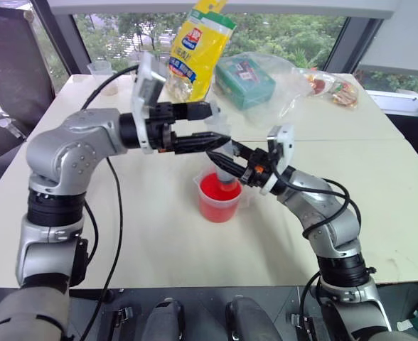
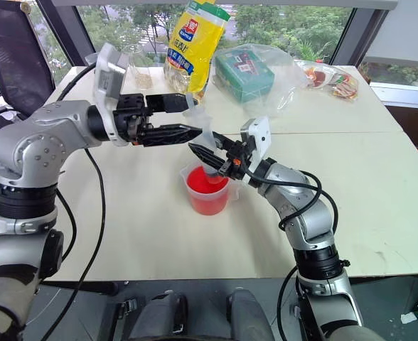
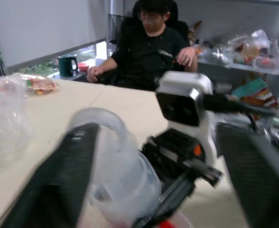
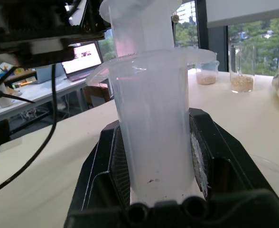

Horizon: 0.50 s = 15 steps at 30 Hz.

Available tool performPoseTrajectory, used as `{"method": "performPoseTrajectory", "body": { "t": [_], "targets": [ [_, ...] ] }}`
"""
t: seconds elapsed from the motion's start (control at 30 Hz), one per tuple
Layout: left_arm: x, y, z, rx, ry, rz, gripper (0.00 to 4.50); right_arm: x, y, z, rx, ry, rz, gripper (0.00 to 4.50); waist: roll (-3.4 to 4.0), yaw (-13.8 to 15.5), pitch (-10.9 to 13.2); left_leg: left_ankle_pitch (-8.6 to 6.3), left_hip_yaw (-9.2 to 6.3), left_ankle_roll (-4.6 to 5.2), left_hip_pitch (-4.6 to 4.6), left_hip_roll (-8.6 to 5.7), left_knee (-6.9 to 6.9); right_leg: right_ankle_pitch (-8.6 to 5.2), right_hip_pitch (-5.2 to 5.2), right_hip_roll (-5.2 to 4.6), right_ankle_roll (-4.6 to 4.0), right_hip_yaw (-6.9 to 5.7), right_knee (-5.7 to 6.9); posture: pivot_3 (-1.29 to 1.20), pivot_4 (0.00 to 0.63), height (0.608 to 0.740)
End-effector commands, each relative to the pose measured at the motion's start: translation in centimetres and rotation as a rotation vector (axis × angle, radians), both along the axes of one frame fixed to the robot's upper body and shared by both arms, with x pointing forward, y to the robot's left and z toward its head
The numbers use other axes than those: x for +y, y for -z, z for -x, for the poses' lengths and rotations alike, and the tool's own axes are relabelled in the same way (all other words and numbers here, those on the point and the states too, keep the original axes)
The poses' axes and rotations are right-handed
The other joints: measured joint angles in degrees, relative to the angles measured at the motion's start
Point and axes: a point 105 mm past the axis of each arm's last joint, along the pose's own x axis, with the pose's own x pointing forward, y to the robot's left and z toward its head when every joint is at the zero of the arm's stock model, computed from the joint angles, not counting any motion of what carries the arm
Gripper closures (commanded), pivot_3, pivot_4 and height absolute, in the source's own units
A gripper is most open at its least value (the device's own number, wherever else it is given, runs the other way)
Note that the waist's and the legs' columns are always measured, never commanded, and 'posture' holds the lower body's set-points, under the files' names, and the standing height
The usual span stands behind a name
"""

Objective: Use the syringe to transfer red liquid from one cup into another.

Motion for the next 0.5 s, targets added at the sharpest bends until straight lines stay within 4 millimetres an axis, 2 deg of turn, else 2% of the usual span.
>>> {"method": "performPoseTrajectory", "body": {
  "t": [0.03, 0.23, 0.33, 0.5],
  "targets": [
    [2.1, -0.5, -0.2, -0.025, -0.078, -0.002, 0.11, 0.3, -3.8, 1.5, -0.133, -0.054, -0.050, 3.17, 0.00, 0.0, 0.0, 0.00, 0.00, 0.00, 0.01, 0.00, -0.01, 0.00, 0.00, 0.00, 0.00, 0.00, 0.01, 0.00, 0.150, 0.740],
    [4.6, -0.7, -0.5, -0.035, -0.167, -0.010, 0.11, 0.0, -5.2, 1.7, -0.146, -0.061, -0.076, 3.17, 0.00, 0.4, 0.0, 0.00, -0.01, 0.01, -0.01, -0.02, 0.00, 0.00, 0.01, -0.04, 0.00, -0.01, -0.02, 0.00, 0.150, 0.740],
    [5.6, -1.3, -1.2, -0.060, -0.226, 0.004, 0.11, 0.2, -7.1, 1.5, -0.171, -0.072, -0.120, 3.17, 0.00, 0.2, 0.0, 0.00, 0.00, 0.01, -0.01, -0.02, 0.00, 0.00, 0.00, -0.04, 0.00, -0.01, -0.01, 0.00, 0.150, 0.740],
    [6.2, -2.0, -2.5, -0.099, -0.289, 0.031, 0.11, 0.2, -9.6, -1.0, -0.181, -0.053, -0.202, 3.17, 0.00, 0.1, 0.0, 0.00, -0.01, 0.01, 0.01, 0.00, 0.00, 0.00, -0.01, -0.01, 0.00, -0.03, 0.05, 0.00, 0.150, 0.740]
  ]
}}
